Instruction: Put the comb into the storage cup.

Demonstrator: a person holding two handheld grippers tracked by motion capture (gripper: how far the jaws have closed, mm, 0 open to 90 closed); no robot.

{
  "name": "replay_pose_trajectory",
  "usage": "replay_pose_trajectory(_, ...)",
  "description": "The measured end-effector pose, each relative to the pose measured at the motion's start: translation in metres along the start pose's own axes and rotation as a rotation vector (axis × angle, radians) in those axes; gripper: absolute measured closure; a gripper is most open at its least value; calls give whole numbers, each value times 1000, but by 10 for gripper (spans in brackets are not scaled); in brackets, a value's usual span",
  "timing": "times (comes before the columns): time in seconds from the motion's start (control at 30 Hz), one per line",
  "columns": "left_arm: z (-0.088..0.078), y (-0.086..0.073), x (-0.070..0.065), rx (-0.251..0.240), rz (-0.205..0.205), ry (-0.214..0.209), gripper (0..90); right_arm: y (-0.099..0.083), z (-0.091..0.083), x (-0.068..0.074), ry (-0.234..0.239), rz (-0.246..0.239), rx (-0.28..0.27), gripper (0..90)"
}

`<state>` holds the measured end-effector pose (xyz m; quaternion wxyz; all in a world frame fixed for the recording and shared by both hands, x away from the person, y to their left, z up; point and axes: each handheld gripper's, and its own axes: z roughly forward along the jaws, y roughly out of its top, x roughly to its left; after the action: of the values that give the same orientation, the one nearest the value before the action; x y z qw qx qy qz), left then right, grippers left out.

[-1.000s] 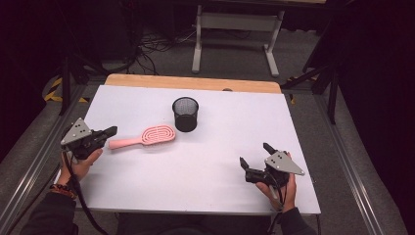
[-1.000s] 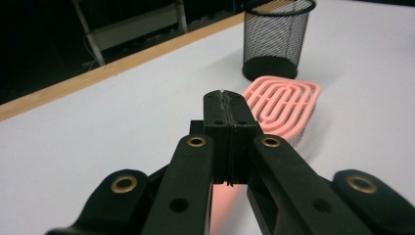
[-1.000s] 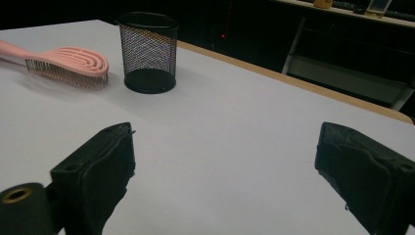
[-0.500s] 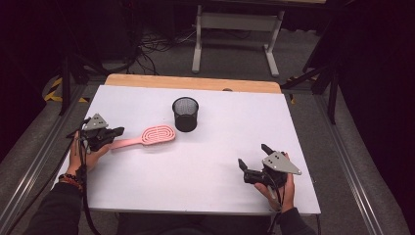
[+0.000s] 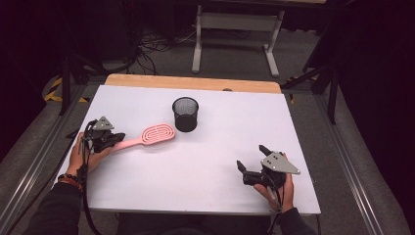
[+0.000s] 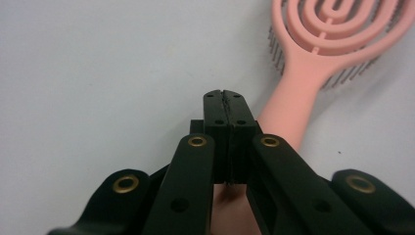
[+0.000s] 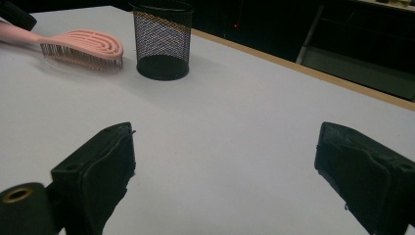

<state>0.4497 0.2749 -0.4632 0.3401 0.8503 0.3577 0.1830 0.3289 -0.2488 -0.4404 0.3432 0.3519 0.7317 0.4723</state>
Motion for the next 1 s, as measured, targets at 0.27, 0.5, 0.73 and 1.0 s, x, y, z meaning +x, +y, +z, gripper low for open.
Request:
replay_pose_trajectory(0.27,-4,-2,-12,31,33,-42,897,0,0,1,29,-5,0,85)
replay_pose_trajectory(0.5,-7,-2,-27,50,59,-63,897,0,0,1,34,-8,1,85)
replay_pose_trajectory(0.73,-3,1,-34,69,70,-64,895,0,-1,1,31,-10,1,85)
replay_pose_trajectory(1.0,-4,1,-35,74,68,-67,896,0,-1,1,31,-10,3,85)
